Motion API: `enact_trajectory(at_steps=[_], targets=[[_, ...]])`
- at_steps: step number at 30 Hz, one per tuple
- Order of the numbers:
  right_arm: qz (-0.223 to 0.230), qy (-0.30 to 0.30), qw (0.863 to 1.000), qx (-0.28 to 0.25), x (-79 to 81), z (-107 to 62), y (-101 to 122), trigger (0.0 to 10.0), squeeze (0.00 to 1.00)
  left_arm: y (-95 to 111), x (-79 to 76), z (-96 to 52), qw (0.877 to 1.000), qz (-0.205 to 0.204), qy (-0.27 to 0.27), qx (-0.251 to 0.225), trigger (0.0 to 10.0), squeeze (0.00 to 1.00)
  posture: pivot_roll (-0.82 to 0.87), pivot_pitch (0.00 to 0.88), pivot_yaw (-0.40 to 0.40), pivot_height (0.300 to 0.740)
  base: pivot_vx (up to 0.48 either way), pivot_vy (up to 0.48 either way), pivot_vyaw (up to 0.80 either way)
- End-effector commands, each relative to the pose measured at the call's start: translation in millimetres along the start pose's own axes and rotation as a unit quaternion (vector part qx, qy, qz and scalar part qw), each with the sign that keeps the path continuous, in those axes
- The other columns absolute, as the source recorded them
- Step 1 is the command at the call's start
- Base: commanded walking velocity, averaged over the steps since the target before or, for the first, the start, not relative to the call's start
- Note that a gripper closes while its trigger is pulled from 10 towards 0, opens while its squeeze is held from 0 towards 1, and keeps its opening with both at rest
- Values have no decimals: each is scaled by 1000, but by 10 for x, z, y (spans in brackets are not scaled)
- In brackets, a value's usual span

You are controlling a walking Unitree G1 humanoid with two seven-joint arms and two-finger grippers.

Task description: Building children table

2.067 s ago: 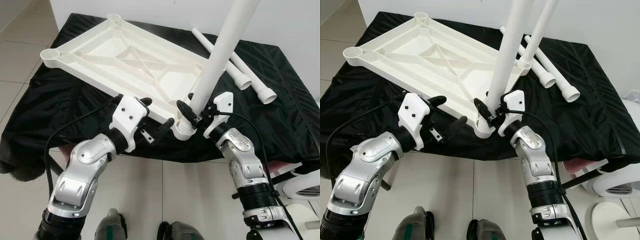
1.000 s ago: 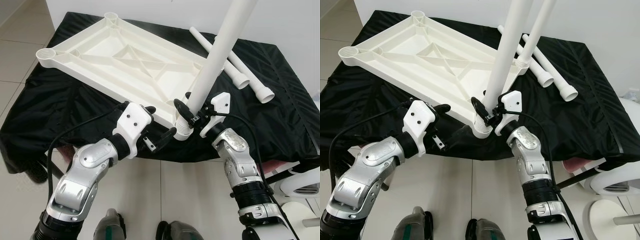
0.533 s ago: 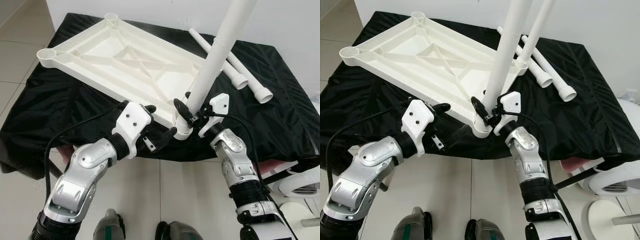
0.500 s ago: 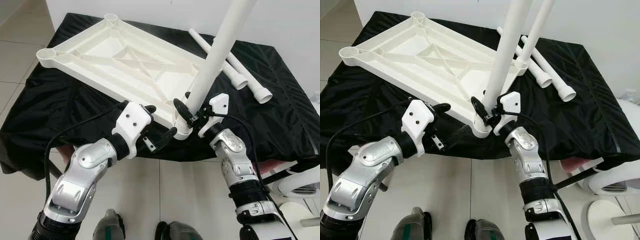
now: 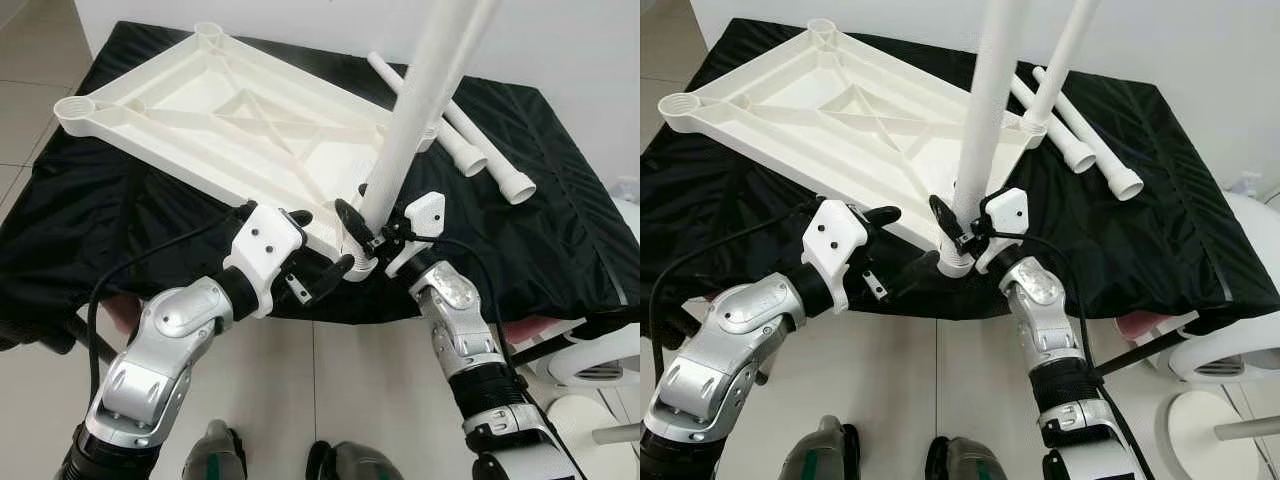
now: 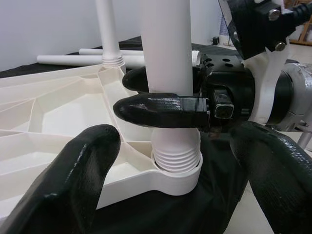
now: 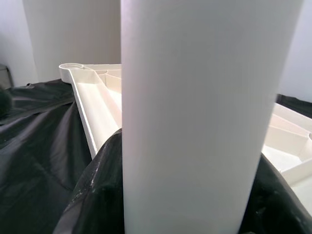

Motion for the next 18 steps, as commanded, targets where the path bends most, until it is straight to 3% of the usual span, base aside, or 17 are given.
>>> enact_trajectory(at_steps=[1, 3, 11, 18], targets=[[13, 12, 997, 72, 110, -146, -295, 10000, 0, 19, -52, -2, 1000, -1, -4, -4, 10000, 0, 122, 119, -133, 740, 0, 0, 0], [8, 14, 998, 68, 120, -151, -286, 10000, 0, 23, -54, -3, 1000, -1, -4, -4, 10000, 0, 122, 119, -133, 740, 0, 0, 0], [90, -22, 995, 46, 48, -156, -287, 10000, 0, 36, -62, -5, 1000, -1, -7, -6, 10000, 0, 122, 122, -131, 740, 0, 0, 0], [119, -41, 992, 31, -2, -175, -289, 10000, 0, 17, -83, -23, 1000, -1, -14, 1, 10000, 0, 127, 127, -132, 740, 0, 0, 0]])
Point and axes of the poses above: a point about 5 cm out from each wrist's last joint towards the gripper, its own z axis pointing out of the wrist towards the gripper, its own y axis along the axis of the wrist's last joint, x = y × z, the point moved 1 cm from there along z, pointing out of the wrist towards the gripper, and after that the axes turned 10 degrees about -z, right-handed, at the moved point
